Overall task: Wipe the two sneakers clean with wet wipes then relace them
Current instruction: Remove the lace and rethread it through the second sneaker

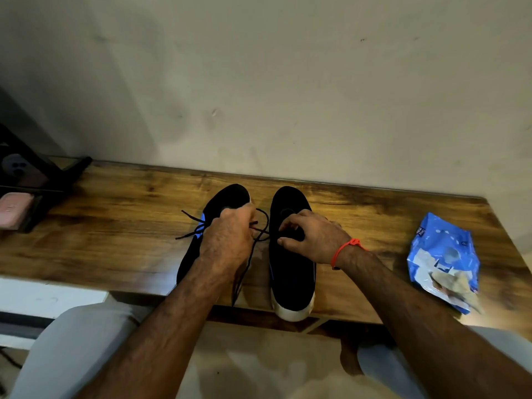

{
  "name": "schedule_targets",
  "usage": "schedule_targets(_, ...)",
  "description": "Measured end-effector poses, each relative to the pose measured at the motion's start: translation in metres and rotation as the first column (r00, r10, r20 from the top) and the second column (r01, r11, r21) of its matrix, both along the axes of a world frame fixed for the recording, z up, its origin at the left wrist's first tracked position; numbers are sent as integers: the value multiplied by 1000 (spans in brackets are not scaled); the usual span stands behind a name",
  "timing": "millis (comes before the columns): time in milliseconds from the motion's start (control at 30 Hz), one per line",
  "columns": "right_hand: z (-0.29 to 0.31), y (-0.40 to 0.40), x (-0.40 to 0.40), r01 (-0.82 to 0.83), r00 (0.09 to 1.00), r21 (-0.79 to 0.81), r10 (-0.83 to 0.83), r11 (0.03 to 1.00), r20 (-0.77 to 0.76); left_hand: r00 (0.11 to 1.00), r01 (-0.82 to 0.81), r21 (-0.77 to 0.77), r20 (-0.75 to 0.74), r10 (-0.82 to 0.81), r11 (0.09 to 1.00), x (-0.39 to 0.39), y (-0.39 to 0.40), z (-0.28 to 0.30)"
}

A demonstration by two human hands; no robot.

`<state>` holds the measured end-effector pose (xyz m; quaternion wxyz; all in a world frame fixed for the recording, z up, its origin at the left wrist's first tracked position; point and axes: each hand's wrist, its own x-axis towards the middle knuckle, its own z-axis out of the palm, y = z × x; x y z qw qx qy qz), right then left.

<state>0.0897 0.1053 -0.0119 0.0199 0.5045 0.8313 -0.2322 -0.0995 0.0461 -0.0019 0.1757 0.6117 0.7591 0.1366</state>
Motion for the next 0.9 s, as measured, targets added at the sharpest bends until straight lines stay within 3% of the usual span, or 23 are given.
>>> schedule_targets(100,-2,0,1,0,1000,-33,-1,999,-28,1000,11,-209,1,-11,978,1,0,-2)
schedule_targets(200,-2,1,5,0,991,-110,-15,994,-132,947,-14,-436,284,152,900,6,-3,-4)
schedule_targets(267,0,3,9,68,954,-186,-118,980,-275,850,-47,-528,425,312,848,4,-3,-12)
schedule_targets(333,0,5,12,176,890,-246,-261,953,-373,835,-85,-557,413,364,826,4,-5,-23)
schedule_targets(433,-3,10,18,282,833,-266,-373,922,-408,952,-102,-467,209,222,878,16,-7,-29)
schedule_targets(667,1,10,20,298,826,-198,-356,934,-436,992,-98,-387,30,119,917,19,-5,-41)
schedule_targets(833,7,7,17,207,875,-94,-227,974,-427,996,-59,-82,-70,54,995,19,2,-17)
schedule_targets(900,11,6,15,149,865,-88,-173,985,-471,996,-25,120,-85,36,992,20,-2,5)
